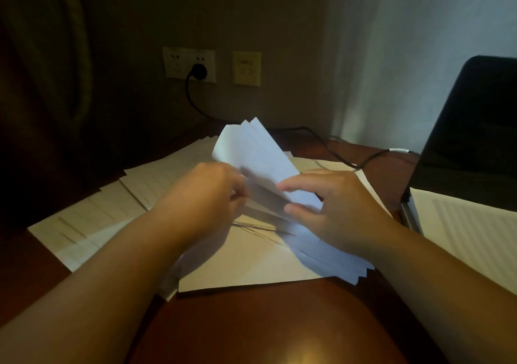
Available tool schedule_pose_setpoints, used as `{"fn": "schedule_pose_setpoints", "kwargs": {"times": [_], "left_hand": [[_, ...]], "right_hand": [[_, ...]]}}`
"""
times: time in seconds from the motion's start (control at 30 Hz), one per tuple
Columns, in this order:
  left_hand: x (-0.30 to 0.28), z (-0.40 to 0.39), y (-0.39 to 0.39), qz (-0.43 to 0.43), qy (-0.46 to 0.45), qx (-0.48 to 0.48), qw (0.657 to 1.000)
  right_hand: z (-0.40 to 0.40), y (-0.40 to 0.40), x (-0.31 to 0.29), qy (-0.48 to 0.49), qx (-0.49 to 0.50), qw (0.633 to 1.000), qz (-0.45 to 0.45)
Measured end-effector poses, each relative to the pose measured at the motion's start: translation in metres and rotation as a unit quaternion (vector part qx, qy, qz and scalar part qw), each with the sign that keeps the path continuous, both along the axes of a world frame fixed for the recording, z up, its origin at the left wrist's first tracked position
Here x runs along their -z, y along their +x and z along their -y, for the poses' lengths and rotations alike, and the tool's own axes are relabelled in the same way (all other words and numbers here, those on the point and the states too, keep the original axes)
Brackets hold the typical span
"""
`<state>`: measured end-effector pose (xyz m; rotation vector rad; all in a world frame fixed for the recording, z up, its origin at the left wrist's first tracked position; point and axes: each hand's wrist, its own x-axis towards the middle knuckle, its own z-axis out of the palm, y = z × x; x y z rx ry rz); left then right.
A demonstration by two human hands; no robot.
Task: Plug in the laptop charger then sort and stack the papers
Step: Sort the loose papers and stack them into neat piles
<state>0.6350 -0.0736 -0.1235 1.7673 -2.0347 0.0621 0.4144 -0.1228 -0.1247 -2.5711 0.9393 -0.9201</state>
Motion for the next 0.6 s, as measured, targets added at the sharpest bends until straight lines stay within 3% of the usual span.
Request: {"fn": "schedule_pose_setpoints", "kwargs": {"times": [0.17, 0.27, 0.37, 0.43, 0.5, 0.6], "left_hand": [[0.000, 0.002, -0.009, -0.055, -0.151, -0.013, 0.987], [-0.003, -0.003, -0.012, -0.069, -0.202, -0.050, 0.976], [-0.009, -0.009, -0.018, -0.158, -0.225, -0.112, 0.955], [-0.013, -0.012, -0.022, -0.260, -0.206, -0.132, 0.934], [-0.014, -0.015, -0.035, -0.363, -0.126, -0.114, 0.916], [-0.012, -0.019, -0.056, -0.389, 0.022, -0.040, 0.920]], "right_hand": [[-0.002, 0.001, 0.002, 0.000, -0.018, 0.999, -0.047], [0.000, 0.001, 0.004, -0.055, -0.006, 0.998, -0.031], [-0.001, 0.000, 0.001, -0.088, 0.024, 0.996, 0.015], [-0.005, 0.000, -0.006, -0.064, 0.047, 0.994, 0.069], [-0.009, 0.002, -0.011, -0.048, 0.060, 0.990, 0.120], [-0.014, 0.005, -0.013, -0.027, 0.044, 0.989, 0.140]]}}
